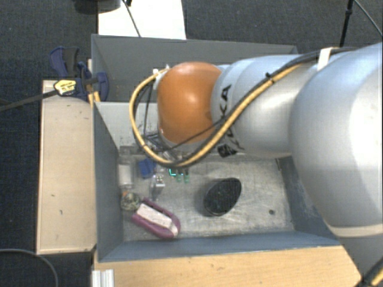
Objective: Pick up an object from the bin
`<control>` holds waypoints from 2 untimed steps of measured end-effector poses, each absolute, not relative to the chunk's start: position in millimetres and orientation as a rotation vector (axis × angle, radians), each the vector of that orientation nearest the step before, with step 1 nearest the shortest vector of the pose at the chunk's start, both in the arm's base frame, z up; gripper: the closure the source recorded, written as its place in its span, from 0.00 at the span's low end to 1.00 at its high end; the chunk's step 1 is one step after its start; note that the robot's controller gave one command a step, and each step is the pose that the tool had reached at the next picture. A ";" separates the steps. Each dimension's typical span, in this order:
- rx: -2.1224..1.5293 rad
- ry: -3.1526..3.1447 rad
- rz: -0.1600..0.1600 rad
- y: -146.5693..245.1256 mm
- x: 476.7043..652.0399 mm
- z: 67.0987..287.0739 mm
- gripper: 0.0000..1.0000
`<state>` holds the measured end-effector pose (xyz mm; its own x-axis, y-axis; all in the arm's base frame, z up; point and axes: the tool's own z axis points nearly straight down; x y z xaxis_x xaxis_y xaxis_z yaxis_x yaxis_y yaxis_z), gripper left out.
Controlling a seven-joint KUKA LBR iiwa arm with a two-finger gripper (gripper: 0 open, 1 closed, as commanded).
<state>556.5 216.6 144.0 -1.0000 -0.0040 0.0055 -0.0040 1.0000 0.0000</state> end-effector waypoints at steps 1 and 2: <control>0.642 -3.098 -0.007 200.4 549.3 92.4 0.00; 0.436 -3.119 0.004 67.7 574.5 118.5 0.00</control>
Offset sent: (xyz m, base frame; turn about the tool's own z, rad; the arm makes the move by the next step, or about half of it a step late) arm -0.0169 -0.0221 -0.0740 -0.4370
